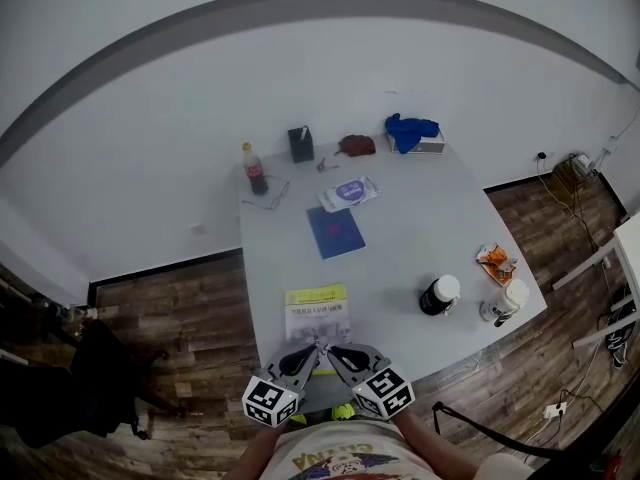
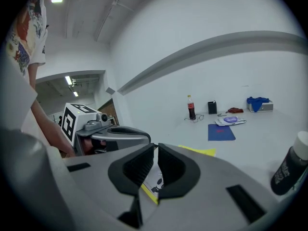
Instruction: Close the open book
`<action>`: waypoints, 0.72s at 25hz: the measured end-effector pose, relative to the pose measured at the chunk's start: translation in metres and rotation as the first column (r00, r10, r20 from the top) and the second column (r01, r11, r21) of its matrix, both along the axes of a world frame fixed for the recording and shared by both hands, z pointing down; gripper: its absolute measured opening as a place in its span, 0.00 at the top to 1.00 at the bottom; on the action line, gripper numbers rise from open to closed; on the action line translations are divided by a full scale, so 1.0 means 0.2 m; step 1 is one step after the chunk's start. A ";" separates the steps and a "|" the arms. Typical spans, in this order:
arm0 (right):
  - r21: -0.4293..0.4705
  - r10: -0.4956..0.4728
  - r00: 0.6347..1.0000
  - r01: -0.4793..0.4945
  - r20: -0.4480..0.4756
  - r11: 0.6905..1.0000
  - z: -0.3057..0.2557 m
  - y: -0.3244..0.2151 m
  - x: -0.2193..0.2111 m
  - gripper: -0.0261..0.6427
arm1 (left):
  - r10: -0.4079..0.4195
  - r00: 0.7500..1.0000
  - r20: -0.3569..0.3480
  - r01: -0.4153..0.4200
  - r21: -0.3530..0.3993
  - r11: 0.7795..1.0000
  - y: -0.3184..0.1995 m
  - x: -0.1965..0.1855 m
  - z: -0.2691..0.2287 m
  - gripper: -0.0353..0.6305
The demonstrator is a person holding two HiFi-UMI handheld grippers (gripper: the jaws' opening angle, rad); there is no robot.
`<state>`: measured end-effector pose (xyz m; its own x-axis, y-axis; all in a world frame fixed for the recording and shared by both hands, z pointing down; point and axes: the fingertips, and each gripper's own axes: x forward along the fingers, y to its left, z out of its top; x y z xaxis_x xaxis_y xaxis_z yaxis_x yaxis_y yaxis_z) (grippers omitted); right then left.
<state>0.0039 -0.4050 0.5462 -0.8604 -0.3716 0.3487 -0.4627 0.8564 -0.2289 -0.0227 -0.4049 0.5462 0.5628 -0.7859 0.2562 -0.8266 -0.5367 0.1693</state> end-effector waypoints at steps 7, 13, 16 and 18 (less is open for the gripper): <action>0.019 -0.028 1.000 0.028 0.012 0.999 -0.08 -0.01 -0.06 0.92 | -0.031 0.999 -0.025 0.033 0.048 0.998 0.01 -0.04 -0.14 0.93; 0.055 -0.037 0.999 0.037 -0.009 0.998 -0.12 -0.01 -0.11 0.92 | -0.060 0.997 -0.053 0.065 0.095 0.993 0.01 -0.10 -0.25 0.93; 0.055 -0.041 0.999 0.041 -0.011 0.998 -0.12 0.01 -0.12 0.92 | -0.070 0.996 -0.059 0.075 0.103 0.992 0.01 -0.12 -0.27 0.93; 0.056 -0.038 0.999 0.039 -0.012 0.998 -0.12 0.02 -0.12 0.92 | -0.073 0.995 -0.069 0.080 0.107 0.991 0.01 -0.12 -0.28 0.93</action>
